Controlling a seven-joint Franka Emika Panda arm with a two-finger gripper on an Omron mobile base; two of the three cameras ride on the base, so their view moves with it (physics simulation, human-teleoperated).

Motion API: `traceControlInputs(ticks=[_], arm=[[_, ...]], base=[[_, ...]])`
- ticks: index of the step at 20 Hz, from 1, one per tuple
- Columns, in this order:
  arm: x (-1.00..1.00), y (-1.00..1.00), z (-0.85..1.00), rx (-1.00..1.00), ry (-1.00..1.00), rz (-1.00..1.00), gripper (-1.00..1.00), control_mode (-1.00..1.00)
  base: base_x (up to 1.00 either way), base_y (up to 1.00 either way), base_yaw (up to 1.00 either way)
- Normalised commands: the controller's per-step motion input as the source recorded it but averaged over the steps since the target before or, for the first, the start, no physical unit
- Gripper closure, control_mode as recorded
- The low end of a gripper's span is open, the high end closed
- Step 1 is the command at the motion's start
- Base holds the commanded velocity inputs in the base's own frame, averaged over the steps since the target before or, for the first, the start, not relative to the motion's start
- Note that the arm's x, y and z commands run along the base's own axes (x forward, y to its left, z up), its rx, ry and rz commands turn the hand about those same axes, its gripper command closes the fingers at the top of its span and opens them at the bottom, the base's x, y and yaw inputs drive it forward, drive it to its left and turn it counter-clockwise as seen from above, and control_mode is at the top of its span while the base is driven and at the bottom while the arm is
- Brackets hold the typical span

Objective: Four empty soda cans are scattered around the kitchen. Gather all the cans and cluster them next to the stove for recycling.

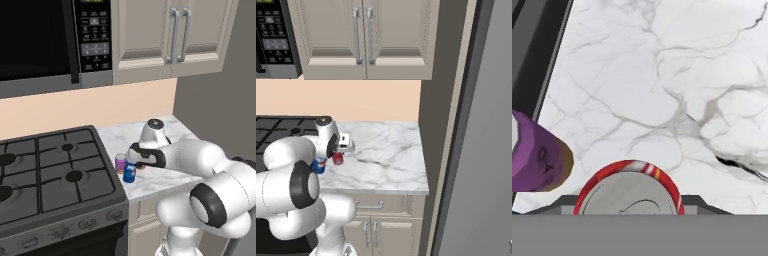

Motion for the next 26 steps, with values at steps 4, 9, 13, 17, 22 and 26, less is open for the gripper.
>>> traceControlInputs(ticks=[4,9,13,17,22,26], arm=[[-0.15,0.21,0.01,0.0,0.0,0.0,1.0,-1.0],[0.0,0.0,0.06,0.0,0.0,0.0,1.0,-1.0],[0.2,-0.07,0.08,0.0,0.0,0.0,1.0,-1.0],[0.6,-0.33,0.14,0.0,0.0,-0.02,1.0,-1.0],[0.72,-0.21,-0.03,0.0,0.0,-0.09,1.0,-1.0],[0.36,0.02,-0.04,0.0,0.0,-0.05,1.0,-1.0]], base=[[0.0,0.0,0.0],[0.0,0.0,0.0],[0.0,0.0,0.0],[0.0,0.0,0.0],[0.0,0.0,0.0],[0.0,0.0,0.0]])
